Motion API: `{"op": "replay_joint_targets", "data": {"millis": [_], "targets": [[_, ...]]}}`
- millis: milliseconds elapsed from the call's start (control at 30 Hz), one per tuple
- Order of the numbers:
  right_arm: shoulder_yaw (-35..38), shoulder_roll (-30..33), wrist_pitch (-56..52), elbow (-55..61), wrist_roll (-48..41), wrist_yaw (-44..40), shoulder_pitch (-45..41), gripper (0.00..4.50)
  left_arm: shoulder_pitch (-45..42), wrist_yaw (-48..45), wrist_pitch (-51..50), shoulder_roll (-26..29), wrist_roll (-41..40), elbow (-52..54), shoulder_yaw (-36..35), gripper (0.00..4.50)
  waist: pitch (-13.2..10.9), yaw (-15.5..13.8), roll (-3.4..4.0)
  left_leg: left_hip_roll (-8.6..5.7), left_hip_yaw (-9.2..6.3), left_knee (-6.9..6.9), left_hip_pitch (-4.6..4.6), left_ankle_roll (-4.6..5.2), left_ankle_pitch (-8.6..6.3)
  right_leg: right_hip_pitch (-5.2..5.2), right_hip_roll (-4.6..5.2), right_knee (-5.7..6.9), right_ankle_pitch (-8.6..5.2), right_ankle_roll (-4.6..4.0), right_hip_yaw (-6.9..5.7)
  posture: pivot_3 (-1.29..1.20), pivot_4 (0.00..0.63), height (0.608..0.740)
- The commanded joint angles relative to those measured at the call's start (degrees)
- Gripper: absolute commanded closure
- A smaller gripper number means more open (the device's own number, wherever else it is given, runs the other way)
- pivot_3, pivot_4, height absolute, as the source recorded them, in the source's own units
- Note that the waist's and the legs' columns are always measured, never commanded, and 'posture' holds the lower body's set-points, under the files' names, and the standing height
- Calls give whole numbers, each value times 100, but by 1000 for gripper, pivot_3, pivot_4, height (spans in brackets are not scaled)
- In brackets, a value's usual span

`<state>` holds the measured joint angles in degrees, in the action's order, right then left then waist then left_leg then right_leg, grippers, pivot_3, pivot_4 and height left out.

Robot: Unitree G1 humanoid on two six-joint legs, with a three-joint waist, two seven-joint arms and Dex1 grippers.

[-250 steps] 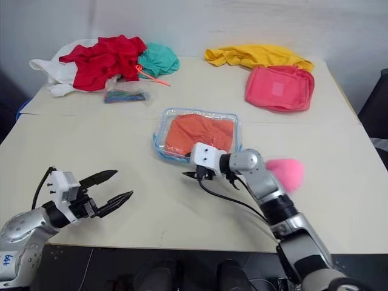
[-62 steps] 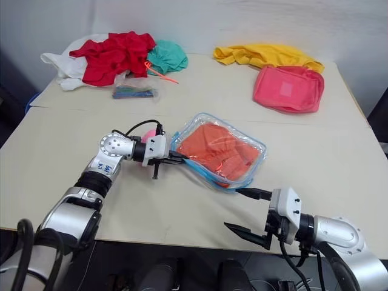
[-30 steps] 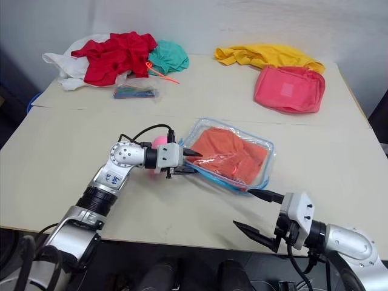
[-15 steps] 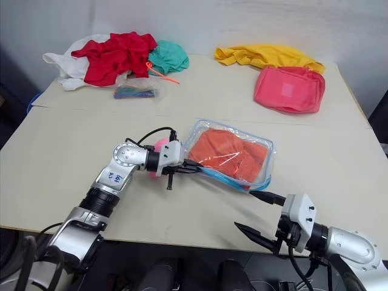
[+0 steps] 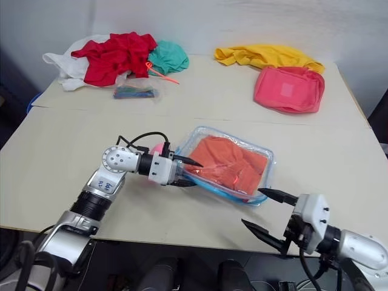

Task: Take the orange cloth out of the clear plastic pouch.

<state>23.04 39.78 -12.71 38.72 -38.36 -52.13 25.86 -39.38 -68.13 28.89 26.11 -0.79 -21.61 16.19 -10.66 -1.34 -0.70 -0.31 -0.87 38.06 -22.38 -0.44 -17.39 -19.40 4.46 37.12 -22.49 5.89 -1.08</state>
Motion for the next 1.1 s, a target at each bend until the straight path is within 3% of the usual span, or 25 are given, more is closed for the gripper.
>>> {"op": "replay_joint_targets", "data": {"millis": [33, 167, 300, 367, 567, 700, 867, 967, 1100], "targets": [[465, -130, -6, 182, -378, 123, 116, 0, 50, 4, 286, 40, -3, -42, 51, 2076, 0, 0, 0, 0, 0, 0, 1, 0, 0, 2, 0, 0, 0, 0, 0, 0, 150, 740], [663, -197, 10, 51, -329, 173, 252, 0, 123, -204, 587, 182, 33, -120, 218, 2076, 0, 0, 0, 0, -1, 0, 0, 1, 0, 1, 1, 1, 0, 0, 3, 0, 150, 740], [594, -259, 100, 30, -157, 152, 374, 0, 377, -687, -906, 189, -977, 527, 106, 2076, 1, 15, 1, 0, 1, -1, 1, 2, 0, 1, 0, 3, 0, 0, 7, 0, 150, 740], [561, -304, 121, 47, -116, 172, 394, 0, 447, -743, -1305, 311, -1077, 696, 18, 1717, 1, 15, 1, 1, -1, -1, 1, 1, 0, 0, 2, 6, 0, 0, 9, 0, 150, 740], [452, -400, 180, 66, 40, 139, 476, 0, 354, -254, -812, 219, -567, 531, -33, 126, 3, 9, 5, 1, -1, 0, 4, 2, 0, 2, 1, 8, 0, 0, 11, 0, 150, 740], [458, -403, 185, 74, 74, 116, 474, 0, 188, 196, -478, 53, -113, 201, 15, 126, 3, -4, 4, -2, 1, 1, 4, 5, 1, 2, 2, 8, 0, 0, 11, 0, 150, 740], [484, -415, 208, 98, 98, 95, 518, 0, 75, 277, -496, -139, -165, -39, -1, 126, 3, -1, 4, -2, 3, 1, 4, 5, 1, 0, 1, 11, 0, 0, 12, 0, 150, 740], [472, -430, 244, 117, 115, 76, 585, 0, 71, 195, -653, -155, -301, -17, -54, 681, 3, 12, 4, -1, 3, 0, 5, 5, 1, -2, 0, 14, 0, 0, 12, 0, 150, 740], [411, -455, 282, 111, 166, 59, 626, 0, 116, 23, -928, -91, -434, 18, -64, 1883, 3, 12, 4, -1, 4, 0, 5, 4, 2, -3, 0, 19, 0, 0, 14, 0, 150, 740]]}}
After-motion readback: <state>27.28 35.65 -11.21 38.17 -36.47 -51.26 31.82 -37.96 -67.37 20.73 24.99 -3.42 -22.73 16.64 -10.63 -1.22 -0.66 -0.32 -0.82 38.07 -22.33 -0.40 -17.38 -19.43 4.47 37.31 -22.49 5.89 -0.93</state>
